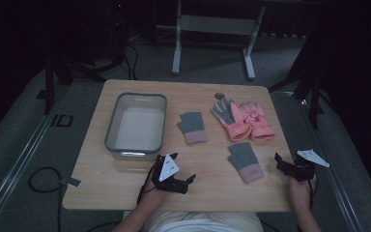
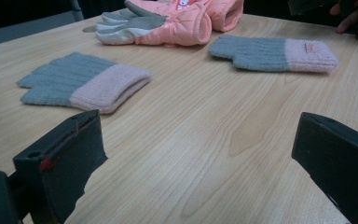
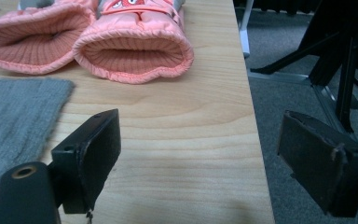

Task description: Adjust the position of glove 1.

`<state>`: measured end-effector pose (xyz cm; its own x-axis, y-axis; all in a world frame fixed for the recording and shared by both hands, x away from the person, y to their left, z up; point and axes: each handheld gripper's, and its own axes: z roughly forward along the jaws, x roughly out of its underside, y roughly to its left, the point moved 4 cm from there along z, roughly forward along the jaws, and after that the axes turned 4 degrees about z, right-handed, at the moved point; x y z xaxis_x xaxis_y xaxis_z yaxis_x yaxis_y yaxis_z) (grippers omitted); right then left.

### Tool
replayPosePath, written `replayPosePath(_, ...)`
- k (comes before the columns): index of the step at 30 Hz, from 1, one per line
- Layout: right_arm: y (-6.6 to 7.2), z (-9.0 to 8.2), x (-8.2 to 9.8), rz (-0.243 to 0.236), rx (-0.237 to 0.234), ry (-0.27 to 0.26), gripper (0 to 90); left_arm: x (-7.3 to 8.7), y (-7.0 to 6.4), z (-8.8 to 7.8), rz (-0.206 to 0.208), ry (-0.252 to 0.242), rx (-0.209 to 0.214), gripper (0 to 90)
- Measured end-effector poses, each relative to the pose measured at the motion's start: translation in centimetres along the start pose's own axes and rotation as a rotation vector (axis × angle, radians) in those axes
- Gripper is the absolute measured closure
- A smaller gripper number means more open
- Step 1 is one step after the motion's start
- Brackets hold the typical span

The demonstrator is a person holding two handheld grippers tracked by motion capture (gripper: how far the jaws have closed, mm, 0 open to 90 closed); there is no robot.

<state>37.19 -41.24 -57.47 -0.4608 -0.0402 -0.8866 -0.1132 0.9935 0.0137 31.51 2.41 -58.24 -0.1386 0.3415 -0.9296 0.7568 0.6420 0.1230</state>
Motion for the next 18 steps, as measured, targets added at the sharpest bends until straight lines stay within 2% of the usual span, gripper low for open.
replayPosePath(6, -0.11, 0.01, -0.01, 0.011, 0.003, 0.0, 13.5, 0.0, -0.01, 0.01, 0.0, 0.002, 0.0, 1.8)
replayPosePath(9, -0.11, 0.08, -0.02, 0.006, 0.008, 0.008, 13.9, 0.0, -0.01, -0.01, -0.001, 0.0, -0.002, 1.8)
replayPosePath(12, -0.08, 0.01, -0.05, -0.003, 0.011, -0.007, 14.0, 0.01, 0.01, -0.06, -0.007, -0.006, 0.001, 1.8)
replayPosePath(18, 0.02, 0.2, -0.06, -0.006, 0.006, 0.031, 13.9, 0.03, 0.2, -0.14, -0.023, -0.013, 0.002, 1.7)
